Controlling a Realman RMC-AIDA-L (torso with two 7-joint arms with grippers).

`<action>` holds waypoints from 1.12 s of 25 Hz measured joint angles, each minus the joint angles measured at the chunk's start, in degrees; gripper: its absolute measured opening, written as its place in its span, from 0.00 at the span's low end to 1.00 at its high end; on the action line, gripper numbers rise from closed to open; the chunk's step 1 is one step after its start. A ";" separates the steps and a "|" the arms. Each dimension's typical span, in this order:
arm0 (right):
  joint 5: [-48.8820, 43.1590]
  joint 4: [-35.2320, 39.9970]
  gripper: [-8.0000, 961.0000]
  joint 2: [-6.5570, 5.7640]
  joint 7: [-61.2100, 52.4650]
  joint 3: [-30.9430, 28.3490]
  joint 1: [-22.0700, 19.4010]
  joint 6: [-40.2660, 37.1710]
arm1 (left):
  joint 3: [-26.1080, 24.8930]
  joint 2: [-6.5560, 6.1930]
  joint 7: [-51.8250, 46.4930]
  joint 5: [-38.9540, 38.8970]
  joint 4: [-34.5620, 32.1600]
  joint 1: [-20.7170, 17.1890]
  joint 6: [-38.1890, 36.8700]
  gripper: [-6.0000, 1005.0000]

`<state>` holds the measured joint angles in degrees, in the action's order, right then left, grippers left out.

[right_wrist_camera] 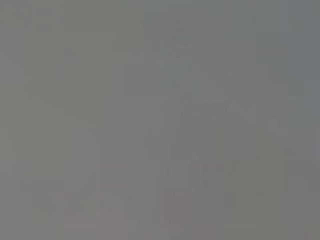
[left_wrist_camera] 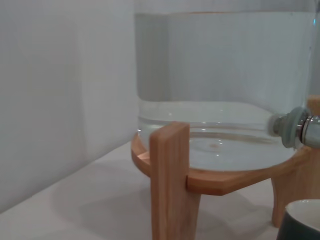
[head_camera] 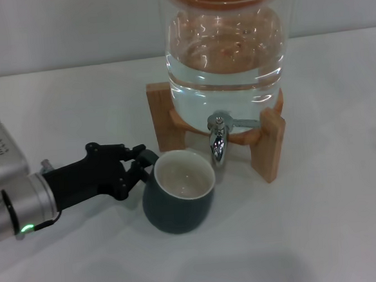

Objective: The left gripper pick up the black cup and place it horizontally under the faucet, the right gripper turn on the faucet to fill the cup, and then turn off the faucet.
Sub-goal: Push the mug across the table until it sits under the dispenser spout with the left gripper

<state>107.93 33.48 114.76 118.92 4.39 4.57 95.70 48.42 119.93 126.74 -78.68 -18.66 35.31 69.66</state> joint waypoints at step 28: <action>-0.10 0.12 0.86 0.02 0.60 0.88 -0.07 -0.04 | 33.41 -0.14 -3.31 -27.60 -2.44 -1.22 -9.48 0.14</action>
<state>107.83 33.60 114.78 119.51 5.27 4.50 95.65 81.83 119.79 123.42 -106.28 -21.10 34.08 60.18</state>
